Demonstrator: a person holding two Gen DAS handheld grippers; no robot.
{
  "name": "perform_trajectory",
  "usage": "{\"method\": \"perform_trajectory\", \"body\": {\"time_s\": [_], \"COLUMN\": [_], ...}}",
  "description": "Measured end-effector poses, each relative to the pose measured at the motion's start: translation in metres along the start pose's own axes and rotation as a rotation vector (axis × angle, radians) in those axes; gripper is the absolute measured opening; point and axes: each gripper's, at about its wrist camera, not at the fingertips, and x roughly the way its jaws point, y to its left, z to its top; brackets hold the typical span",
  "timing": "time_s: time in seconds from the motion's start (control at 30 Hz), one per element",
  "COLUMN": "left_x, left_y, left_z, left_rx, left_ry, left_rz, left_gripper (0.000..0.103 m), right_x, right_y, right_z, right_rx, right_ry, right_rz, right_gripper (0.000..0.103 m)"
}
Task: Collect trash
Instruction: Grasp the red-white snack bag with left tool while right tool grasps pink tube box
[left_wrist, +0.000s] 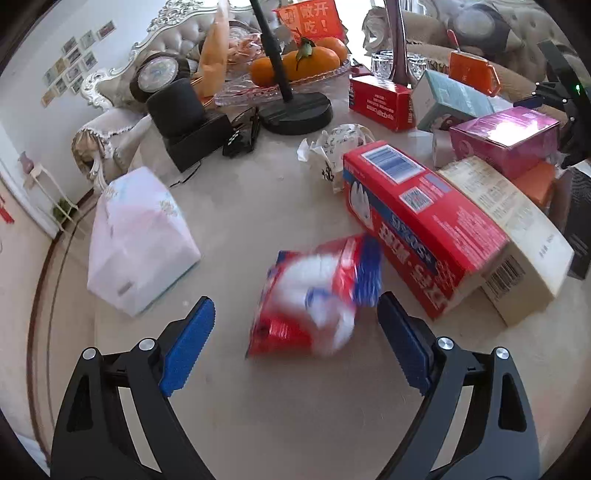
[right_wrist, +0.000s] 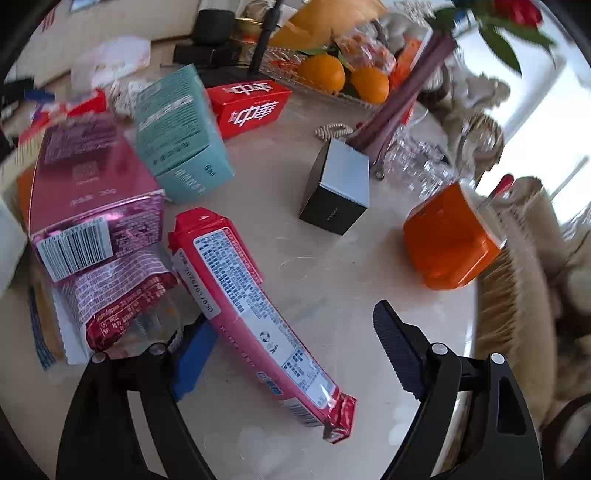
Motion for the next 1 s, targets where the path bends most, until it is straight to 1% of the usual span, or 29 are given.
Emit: {"method": "perform_trajectory", "body": {"time_s": [0.1, 0.17, 0.23, 0.27, 0.3, 0.33, 0.4, 0.43, 0.47, 0.5, 0.53, 0.6, 0.67, 0.73, 0.77, 0.83, 0.9, 1.0], "left_x": [0.008, 0.013, 0.017, 0.017, 0.017, 0.016, 0.012, 0.01, 0.007, 0.001, -0.002, -0.009, -0.011, -0.012, -0.015, -0.024, -0.043, -0.084], "left_y": [0.004, 0.007, 0.013, 0.014, 0.013, 0.013, 0.014, 0.016, 0.019, 0.022, 0.025, 0.026, 0.024, 0.023, 0.024, 0.025, 0.021, 0.011], "left_z": [0.008, 0.01, 0.009, 0.008, 0.007, 0.005, 0.003, 0.002, -0.001, -0.002, -0.004, -0.008, -0.012, -0.017, -0.018, -0.021, -0.024, -0.034], "left_rx": [-0.031, -0.071, -0.16, -0.179, -0.195, -0.212, -0.236, -0.262, -0.29, -0.315, -0.336, -0.361, -0.362, -0.389, -0.405, -0.449, -0.446, -0.434], "left_ry": [0.012, 0.028, 0.038, 0.041, 0.044, 0.039, 0.036, 0.034, 0.027, 0.008, 0.001, -0.003, 0.003, -0.005, -0.008, -0.031, -0.063, -0.129], "left_rz": [-0.017, -0.046, -0.146, -0.16, -0.14, -0.128, -0.113, -0.123, -0.135, -0.14, -0.152, -0.176, -0.171, -0.169, -0.171, -0.201, -0.214, -0.237], "left_gripper": [0.087, 0.087, 0.087, 0.086, 0.077, 0.067, 0.055, 0.052, 0.049, 0.043, 0.041, 0.04, 0.04, 0.038, 0.038, 0.038, 0.038, 0.038], "right_x": [0.003, 0.005, 0.007, 0.008, 0.009, 0.007, 0.004, 0.001, -0.001, -0.004, -0.008, -0.018, -0.025, -0.027, -0.028, -0.038, -0.053, -0.093], "right_y": [-0.007, -0.014, -0.02, -0.024, -0.027, -0.029, -0.032, -0.035, -0.035, -0.034, -0.035, -0.036, -0.04, -0.042, -0.046, -0.045, -0.042, -0.028], "right_z": [-0.001, -0.002, -0.004, -0.006, -0.008, -0.01, -0.013, -0.016, -0.019, -0.02, -0.023, -0.031, -0.04, -0.049, -0.055, -0.065, -0.074, -0.09], "right_rx": [0.05, 0.102, 0.154, 0.195, 0.225, 0.255, 0.297, 0.333, 0.35, 0.357, 0.371, 0.415, 0.484, 0.542, 0.57, 0.631, 0.666, 0.693], "right_ry": [-0.004, 0.0, 0.002, 0.003, 0.002, 0.0, -0.002, -0.003, -0.003, -0.004, -0.006, -0.021, -0.036, -0.036, -0.039, -0.076, -0.119, -0.197], "right_rz": [0.039, 0.074, 0.124, 0.168, 0.198, 0.191, 0.199, 0.233, 0.247, 0.245, 0.24, 0.263, 0.312, 0.313, 0.33, 0.363, 0.402, 0.455], "right_gripper": [0.079, 0.078, 0.071, 0.063, 0.054, 0.05, 0.034, 0.031, 0.029, 0.027, 0.026, 0.023, 0.021, 0.021, 0.02, 0.021, 0.021, 0.021]}}
